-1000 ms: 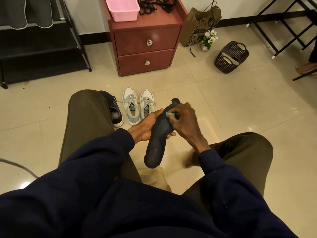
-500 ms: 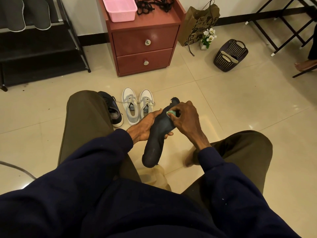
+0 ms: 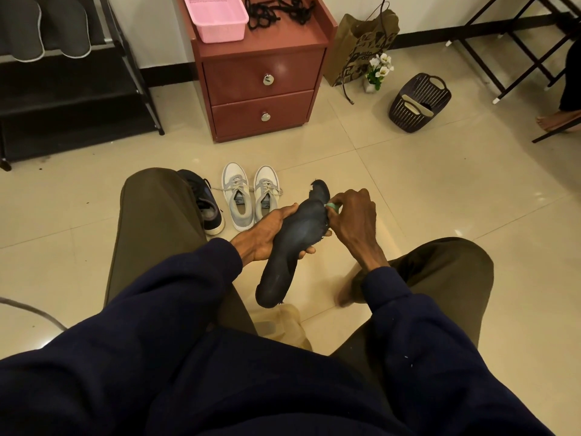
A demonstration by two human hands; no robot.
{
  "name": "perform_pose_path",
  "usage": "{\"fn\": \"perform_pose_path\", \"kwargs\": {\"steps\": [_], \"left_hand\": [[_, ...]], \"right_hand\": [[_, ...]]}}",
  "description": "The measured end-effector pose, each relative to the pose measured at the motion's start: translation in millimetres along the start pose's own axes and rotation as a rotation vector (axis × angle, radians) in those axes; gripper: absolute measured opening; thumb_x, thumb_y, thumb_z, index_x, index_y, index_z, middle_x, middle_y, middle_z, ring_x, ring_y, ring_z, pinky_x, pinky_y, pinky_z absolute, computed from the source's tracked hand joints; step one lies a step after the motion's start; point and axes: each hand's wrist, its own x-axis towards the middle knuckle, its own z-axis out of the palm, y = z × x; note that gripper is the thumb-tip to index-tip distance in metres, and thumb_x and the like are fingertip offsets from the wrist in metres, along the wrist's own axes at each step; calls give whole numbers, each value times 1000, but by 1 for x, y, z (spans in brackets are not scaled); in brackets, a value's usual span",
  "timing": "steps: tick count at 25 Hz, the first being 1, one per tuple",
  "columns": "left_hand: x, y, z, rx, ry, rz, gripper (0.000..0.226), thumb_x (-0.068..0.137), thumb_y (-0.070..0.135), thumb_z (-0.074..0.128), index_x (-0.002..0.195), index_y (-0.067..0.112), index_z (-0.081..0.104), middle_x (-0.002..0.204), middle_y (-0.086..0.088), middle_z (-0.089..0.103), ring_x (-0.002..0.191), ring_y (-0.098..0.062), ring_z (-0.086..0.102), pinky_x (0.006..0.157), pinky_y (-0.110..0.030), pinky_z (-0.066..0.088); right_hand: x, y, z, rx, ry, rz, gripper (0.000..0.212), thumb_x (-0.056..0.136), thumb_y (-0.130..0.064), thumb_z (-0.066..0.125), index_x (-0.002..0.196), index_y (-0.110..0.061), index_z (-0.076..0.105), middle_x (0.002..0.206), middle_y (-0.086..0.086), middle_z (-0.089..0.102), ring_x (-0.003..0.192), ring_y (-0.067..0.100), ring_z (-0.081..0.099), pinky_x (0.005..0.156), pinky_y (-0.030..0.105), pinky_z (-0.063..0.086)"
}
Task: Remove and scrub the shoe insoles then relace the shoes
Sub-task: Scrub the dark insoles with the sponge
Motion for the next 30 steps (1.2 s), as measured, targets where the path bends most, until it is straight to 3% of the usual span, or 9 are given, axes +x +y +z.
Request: {"fn": "perform_pose_path", "kwargs": {"steps": [5, 10, 12, 14, 16, 21, 24, 26, 30], "left_hand": [[-3, 4, 2, -19, -31, -5, 72, 108, 55, 25, 98, 15, 84, 108, -13, 77, 83, -34, 72, 73, -37, 52], [2, 2, 1, -66, 26, 0, 56, 105, 55, 37, 126, 12, 66, 130, -22, 67, 100, -45, 70, 86, -46, 52], [1, 2, 0, -67, 10, 15, 53, 104, 53, 40, 127, 13, 65, 133, -22, 65, 103, -47, 68, 89, -49, 51], [1, 3, -1, -66, 9, 14, 49, 105, 51, 40, 122, 14, 67, 122, -20, 71, 97, -45, 71, 89, -49, 50], [3, 1, -2, -68, 15, 11, 48, 106, 50, 39, 123, 14, 66, 119, -19, 73, 97, -43, 72, 88, -48, 50], [7, -2, -6, -82, 20, 5, 52, 106, 52, 40, 137, 14, 59, 129, -21, 68, 103, -45, 69, 87, -51, 53], [8, -2, -7, -98, 19, -6, 54, 105, 52, 40, 136, 12, 60, 131, -21, 67, 106, -46, 67, 87, -50, 53], [6, -1, -4, -103, 40, 2, 51, 106, 52, 39, 126, 12, 66, 122, -20, 71, 101, -44, 70, 85, -48, 54], [6, 1, -1, -83, 164, 61, 42, 105, 46, 49, 113, 10, 68, 100, -14, 77, 83, -31, 75, 76, -46, 59]], "right_hand": [[2, 3, -9, 339, 100, 120, 11, 85, -32, 76, 90, -23, 78, 87, -11, 73, 90, 15, 62, 75, 34, 53], [-5, -11, -18, 424, 64, 17, 8, 84, -25, 80, 88, -18, 79, 85, -9, 73, 81, 0, 59, 68, 8, 41], [-8, -18, -11, 365, 35, -37, 7, 84, -26, 79, 88, -20, 78, 87, -8, 72, 84, 4, 56, 70, 13, 43], [-7, -19, -5, 232, 44, -48, 8, 87, -26, 75, 90, -19, 77, 90, -2, 72, 90, 15, 54, 71, 31, 49], [-6, -15, -2, 146, 70, -3, 8, 88, -21, 72, 93, -16, 76, 92, 3, 71, 94, 22, 52, 72, 39, 48], [-14, -27, 1, 232, 14, -132, 6, 86, -23, 73, 90, -19, 76, 89, -4, 70, 90, 12, 51, 70, 29, 46], [-9, -25, -2, 88, 26, -123, 5, 84, -17, 73, 88, -16, 75, 88, 2, 69, 90, 21, 52, 69, 39, 48], [-7, -18, -4, 43, 27, -85, 7, 83, -12, 72, 89, -14, 75, 90, 5, 69, 91, 24, 52, 69, 42, 49], [-17, -30, 2, 97, -64, -196, 5, 82, -16, 72, 87, -17, 74, 89, -1, 67, 92, 18, 51, 67, 30, 42]]}}
